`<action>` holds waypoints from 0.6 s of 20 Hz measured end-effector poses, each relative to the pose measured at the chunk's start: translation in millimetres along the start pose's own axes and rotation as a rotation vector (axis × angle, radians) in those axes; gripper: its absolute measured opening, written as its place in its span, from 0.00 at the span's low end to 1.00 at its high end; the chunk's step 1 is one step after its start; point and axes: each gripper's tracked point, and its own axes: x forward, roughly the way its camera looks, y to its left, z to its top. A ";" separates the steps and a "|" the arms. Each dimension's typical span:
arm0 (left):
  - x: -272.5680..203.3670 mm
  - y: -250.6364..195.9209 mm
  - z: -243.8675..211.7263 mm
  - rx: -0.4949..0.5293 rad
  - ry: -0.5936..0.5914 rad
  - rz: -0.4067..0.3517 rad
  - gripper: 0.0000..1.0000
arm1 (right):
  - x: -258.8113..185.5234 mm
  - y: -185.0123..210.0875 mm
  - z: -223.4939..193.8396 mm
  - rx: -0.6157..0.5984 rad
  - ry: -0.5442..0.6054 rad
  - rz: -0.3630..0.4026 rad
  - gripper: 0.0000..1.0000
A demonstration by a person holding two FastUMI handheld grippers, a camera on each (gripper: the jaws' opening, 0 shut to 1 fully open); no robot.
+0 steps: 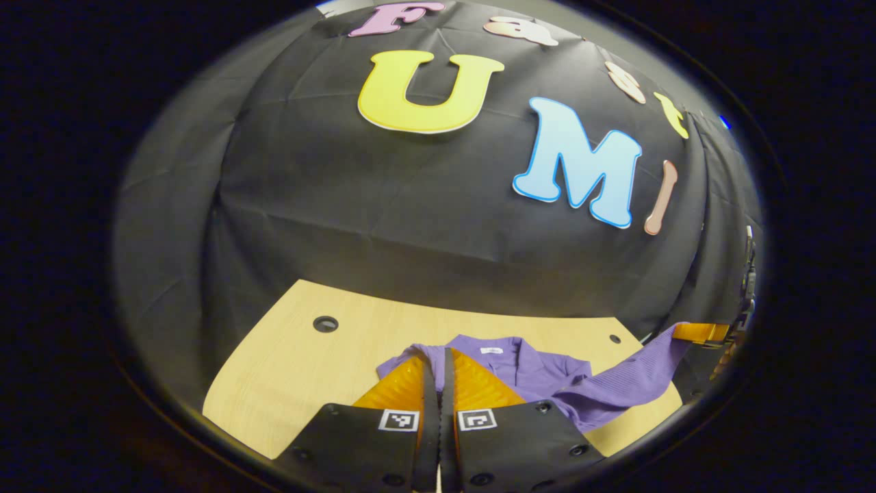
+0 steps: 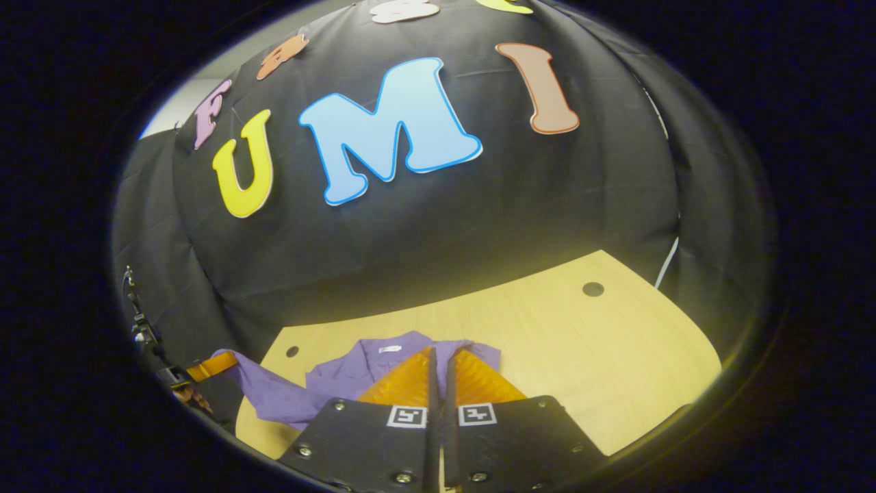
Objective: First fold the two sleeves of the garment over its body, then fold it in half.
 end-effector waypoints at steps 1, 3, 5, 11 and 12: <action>13.0 1.1 1.1 0.005 -0.003 0.008 0.07 | 10.8 -0.9 2.1 -0.007 0.008 0.002 0.02; 38.7 4.0 -0.1 0.011 0.000 0.031 0.07 | 35.5 -3.6 2.6 -0.018 0.029 0.002 0.02; 61.7 7.3 -1.7 0.011 0.001 0.051 0.07 | 59.5 -7.9 2.9 -0.016 0.048 0.005 0.02; 120.7 28.1 -14.7 0.039 0.017 0.128 0.07 | 125.8 -32.1 -9.7 -0.002 0.109 -0.030 0.03; 128.4 31.2 -16.9 0.051 0.018 0.136 0.07 | 135.2 -35.5 -12.7 0.007 0.116 -0.034 0.03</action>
